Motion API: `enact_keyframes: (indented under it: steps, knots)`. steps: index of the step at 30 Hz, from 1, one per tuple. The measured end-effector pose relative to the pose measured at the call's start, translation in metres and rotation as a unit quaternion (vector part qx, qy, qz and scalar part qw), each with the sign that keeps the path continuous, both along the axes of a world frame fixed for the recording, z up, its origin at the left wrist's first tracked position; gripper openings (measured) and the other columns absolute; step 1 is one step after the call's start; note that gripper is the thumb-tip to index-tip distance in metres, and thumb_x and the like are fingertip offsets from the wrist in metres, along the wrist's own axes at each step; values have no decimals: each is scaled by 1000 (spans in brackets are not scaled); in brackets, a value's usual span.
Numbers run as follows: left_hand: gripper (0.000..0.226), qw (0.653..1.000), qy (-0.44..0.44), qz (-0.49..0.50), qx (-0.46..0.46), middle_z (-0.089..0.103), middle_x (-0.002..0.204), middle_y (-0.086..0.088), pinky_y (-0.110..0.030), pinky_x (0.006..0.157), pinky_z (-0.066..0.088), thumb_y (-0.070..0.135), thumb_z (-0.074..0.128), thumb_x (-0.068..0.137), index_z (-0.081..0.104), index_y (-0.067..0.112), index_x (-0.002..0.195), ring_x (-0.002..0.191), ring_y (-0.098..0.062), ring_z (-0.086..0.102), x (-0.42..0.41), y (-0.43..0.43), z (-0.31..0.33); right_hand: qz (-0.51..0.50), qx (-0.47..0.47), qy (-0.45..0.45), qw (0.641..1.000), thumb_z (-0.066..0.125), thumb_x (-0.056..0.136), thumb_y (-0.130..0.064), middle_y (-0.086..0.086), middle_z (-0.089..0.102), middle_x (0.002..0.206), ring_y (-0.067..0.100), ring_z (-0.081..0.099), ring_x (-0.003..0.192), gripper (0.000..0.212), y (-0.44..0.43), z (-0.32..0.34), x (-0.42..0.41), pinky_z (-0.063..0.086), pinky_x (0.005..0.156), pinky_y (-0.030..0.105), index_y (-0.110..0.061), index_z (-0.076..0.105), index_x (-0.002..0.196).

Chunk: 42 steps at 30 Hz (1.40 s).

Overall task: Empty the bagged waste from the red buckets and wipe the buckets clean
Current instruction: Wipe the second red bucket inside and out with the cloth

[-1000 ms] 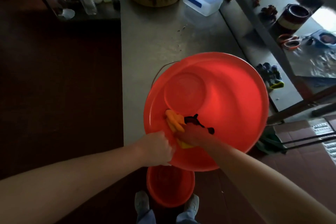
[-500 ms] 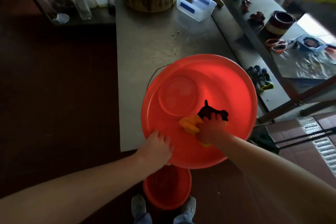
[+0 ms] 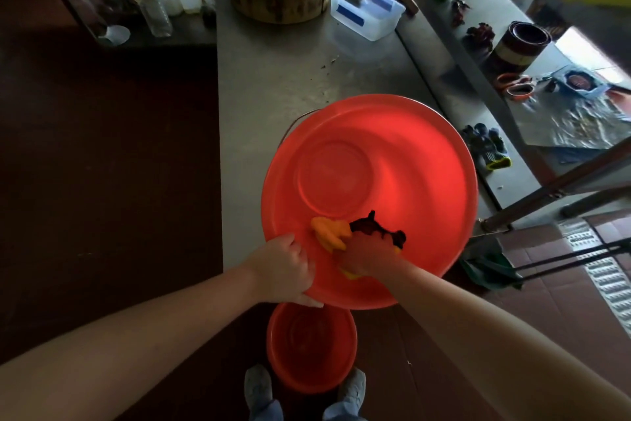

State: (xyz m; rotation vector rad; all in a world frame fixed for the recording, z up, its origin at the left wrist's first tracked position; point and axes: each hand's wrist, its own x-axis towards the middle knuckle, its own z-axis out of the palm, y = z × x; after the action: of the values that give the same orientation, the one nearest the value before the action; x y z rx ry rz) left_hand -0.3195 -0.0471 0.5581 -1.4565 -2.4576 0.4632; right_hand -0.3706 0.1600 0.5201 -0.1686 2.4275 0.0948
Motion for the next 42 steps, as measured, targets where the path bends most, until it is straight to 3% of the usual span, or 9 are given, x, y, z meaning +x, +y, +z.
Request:
enact_keyframes:
  steps: [4,13,18,21,23,25,31,37,42]
  knots:
    - [76,1000,9,-4,-9,59,52,3,-24,58,43,87,40,82,61,19,55,45,-16,54,-8,-1,4,-46,-120,-69,989,36,90,-68,6,59,138,34,54,125,61,-20,9,-1,38,107,55,-32,55,135]
    - [74,998,-26,-33,-42,60,52,6,-23,56,49,83,36,87,63,21,59,44,-13,56,-14,0,13,149,217,81,961,43,96,-48,2,47,149,38,30,142,48,50,45,-27,19,115,49,-34,55,140]
    - [71,996,-15,-22,-89,59,51,10,-19,53,41,86,43,82,63,23,55,46,-10,56,-4,14,26,49,97,-26,994,44,91,-57,2,41,154,42,27,145,61,29,29,8,18,116,59,-36,43,148]
    - [69,989,-25,-28,-140,72,76,1,-26,66,49,79,37,89,71,20,77,88,-29,71,9,25,23,9,-45,-74,996,34,85,-69,-2,41,154,38,38,140,66,8,21,28,27,110,61,-49,32,147]
    - [69,988,-39,6,-150,73,84,-3,-29,69,51,79,41,87,72,18,85,90,-29,71,14,25,25,-3,-86,-70,994,28,82,-74,-6,41,154,35,41,139,66,2,20,35,30,108,62,-54,31,145]
    - [68,988,-42,34,-145,71,81,-2,-27,63,50,82,44,83,72,20,85,73,-20,66,16,20,24,9,-86,-55,995,27,83,-73,-8,41,153,33,40,140,63,4,20,41,29,107,61,-54,29,143]
    - [66,984,-110,45,-132,70,87,-8,-33,69,46,72,37,94,61,10,98,75,-25,66,20,20,11,115,42,28,992,31,93,-65,-3,37,156,38,29,142,59,50,37,43,21,111,53,-46,36,148]
    - [61,984,-67,39,-163,62,58,10,-23,53,42,83,51,79,67,25,70,48,-10,59,21,38,23,108,133,87,981,43,95,-56,1,30,160,43,11,151,54,86,42,44,9,119,54,-44,40,148]
    - [53,973,-122,-2,-196,68,91,-1,-33,67,39,62,43,99,66,14,102,78,-22,66,25,49,11,11,10,17,1000,33,89,-66,-4,29,160,41,16,148,62,62,27,77,13,115,58,-51,31,149]
